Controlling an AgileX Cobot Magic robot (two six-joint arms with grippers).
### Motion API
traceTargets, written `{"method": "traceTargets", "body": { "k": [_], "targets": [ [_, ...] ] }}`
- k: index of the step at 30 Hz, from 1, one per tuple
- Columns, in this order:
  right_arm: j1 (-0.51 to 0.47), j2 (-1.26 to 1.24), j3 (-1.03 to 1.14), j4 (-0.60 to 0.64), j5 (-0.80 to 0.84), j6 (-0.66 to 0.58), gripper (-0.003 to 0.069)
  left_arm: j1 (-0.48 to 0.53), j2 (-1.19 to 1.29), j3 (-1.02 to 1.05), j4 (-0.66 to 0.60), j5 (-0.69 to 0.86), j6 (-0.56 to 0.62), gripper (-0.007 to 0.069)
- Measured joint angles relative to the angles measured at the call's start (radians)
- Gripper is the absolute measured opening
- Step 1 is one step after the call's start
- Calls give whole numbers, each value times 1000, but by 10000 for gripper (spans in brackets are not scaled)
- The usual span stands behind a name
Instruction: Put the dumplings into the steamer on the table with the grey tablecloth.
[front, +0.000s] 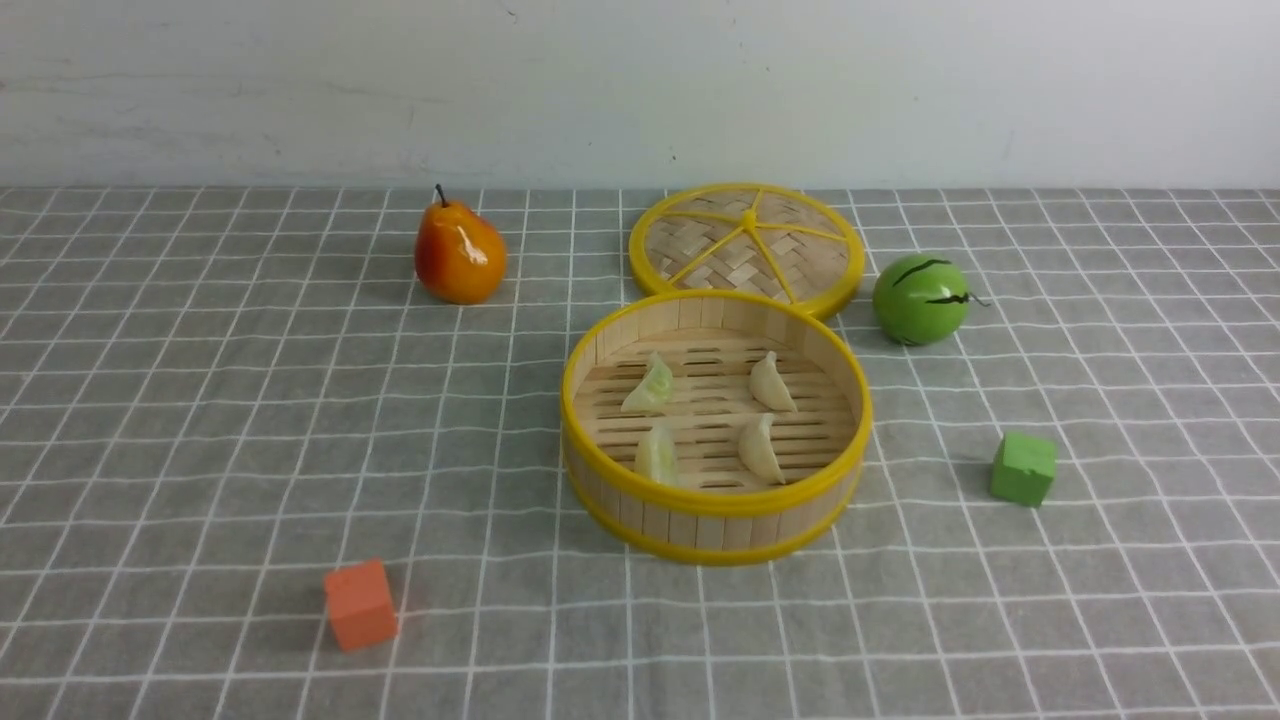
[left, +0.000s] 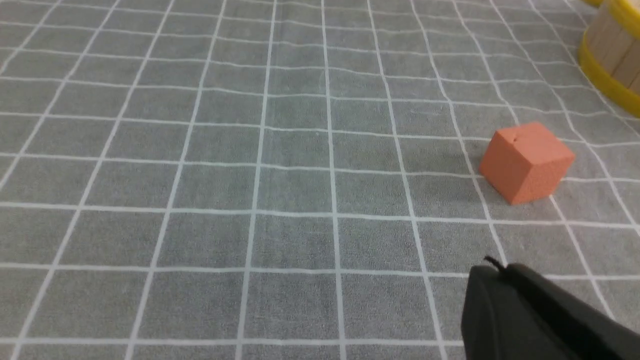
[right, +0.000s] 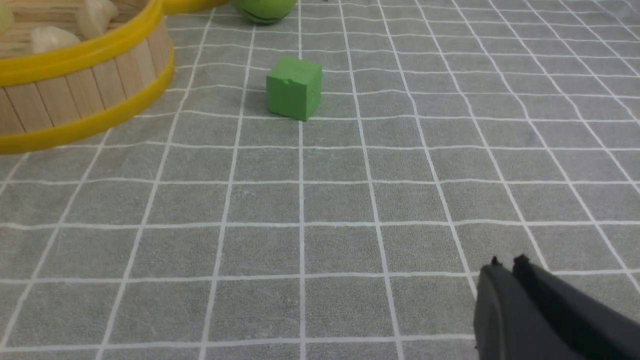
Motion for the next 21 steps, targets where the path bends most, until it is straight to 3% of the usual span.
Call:
{"method": "traceTargets", "body": {
  "k": [21],
  "targets": [
    [0,0,0,-2,0,0,61,0,0,0,-15,1,19,-14]
  ]
}}
